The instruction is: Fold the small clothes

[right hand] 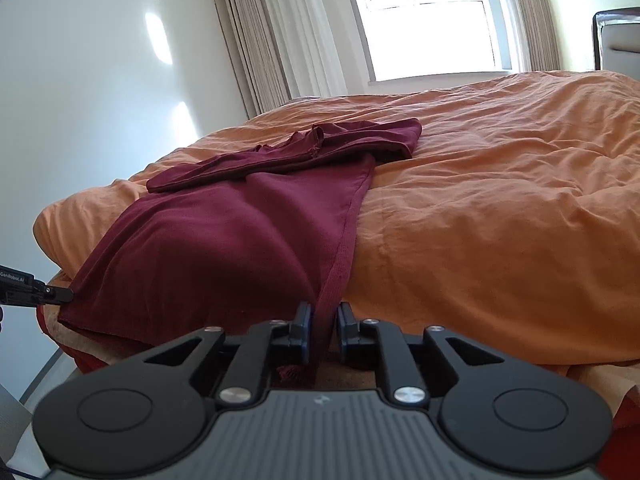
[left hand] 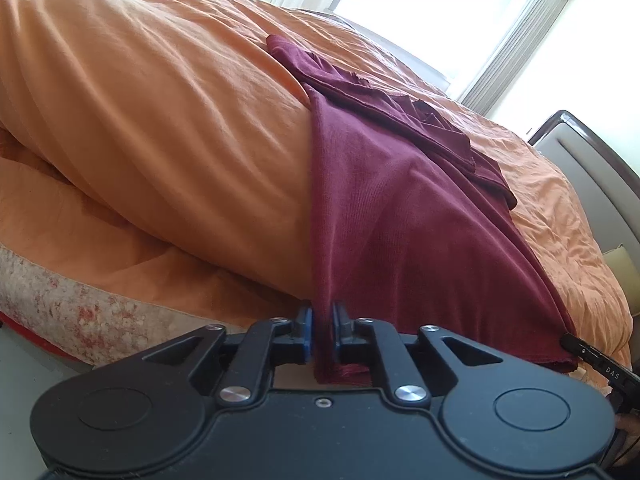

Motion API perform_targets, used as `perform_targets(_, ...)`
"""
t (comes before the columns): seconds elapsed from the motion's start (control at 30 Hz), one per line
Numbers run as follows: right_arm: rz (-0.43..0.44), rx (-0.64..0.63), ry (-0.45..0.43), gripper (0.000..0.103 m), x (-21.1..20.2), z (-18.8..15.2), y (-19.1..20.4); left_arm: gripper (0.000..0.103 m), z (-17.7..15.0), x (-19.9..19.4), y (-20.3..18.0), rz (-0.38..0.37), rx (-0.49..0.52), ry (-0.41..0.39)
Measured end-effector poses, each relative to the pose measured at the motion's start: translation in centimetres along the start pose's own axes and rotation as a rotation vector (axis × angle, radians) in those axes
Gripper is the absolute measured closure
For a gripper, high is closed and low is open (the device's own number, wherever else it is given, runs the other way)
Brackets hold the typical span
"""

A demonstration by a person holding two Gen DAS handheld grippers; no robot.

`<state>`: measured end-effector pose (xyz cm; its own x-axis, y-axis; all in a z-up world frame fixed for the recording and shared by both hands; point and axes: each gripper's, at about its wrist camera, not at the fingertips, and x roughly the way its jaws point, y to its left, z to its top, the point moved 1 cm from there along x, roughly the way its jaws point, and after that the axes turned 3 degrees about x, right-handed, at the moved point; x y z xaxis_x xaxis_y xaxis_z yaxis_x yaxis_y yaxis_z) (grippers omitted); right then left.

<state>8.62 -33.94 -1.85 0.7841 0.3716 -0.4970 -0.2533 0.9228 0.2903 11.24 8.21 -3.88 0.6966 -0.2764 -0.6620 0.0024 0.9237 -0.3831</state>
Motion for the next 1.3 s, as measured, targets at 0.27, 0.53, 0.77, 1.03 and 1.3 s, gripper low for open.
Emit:
perform_targets(0.27, -0.019, -0.376, -0.05, 0.012, -0.6, -1.4, 4.6, 0.019, -0.4, -0.9, -2.3, 0.121, 0.145, -0.099)
perform_targets(0.53, -0.069, -0.776, -0.047, 0.006, 2.5, -5.5, 10.4, 0.001, -2.0, 0.6, -6.8, 0.185, 0.37, -0.178)
perform_targets(0.77, -0.182, -1.0, -0.085, 0.006, 6.0, -9.0, 12.6, 0.001, -2.6, 2.5, -8.9, 0.143, 0.379, -0.123)
perform_targets(1.03, -0.267, -1.063, -0.19, 0.016, 7.7, -11.1, 12.7, 0.001, -2.8, 3.2, -9.8, 0.15, 0.379, -0.099)
perform_targets(1.3, -0.19, -1.069, -0.215, 0.059, 6.6, -11.1, 12.5, 0.001, -2.7, 3.3, -9.7, 0.161, 0.374, -0.085)
